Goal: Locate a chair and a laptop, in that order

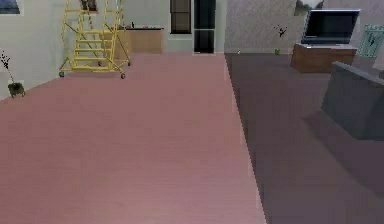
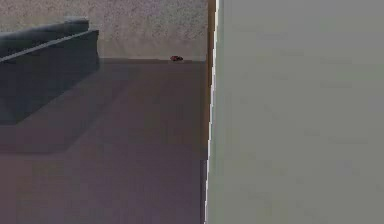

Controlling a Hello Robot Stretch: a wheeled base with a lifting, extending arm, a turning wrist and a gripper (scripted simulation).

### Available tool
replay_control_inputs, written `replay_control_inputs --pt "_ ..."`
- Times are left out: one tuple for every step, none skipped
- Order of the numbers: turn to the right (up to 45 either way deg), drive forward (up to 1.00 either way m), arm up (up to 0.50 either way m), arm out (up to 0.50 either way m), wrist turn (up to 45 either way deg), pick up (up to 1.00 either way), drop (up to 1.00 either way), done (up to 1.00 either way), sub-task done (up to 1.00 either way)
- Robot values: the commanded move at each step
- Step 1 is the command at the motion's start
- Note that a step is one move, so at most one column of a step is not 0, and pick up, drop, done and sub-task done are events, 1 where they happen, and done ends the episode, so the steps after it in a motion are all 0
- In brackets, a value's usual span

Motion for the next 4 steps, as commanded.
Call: replay_control_inputs --pt "30.0 0.0 0.0 0.0 0.0 0.0 0.0 0.0 0.0" --pt "0.0 0.6 0.0 0.0 0.0 0.0 0.0 0.0 0.0" --pt "45.0 0.0 0.0 0.0 0.0 0.0 0.0 0.0 0.0" --pt "18.0 0.0 0.0 0.0 0.0 0.0 0.0 0.0 0.0"
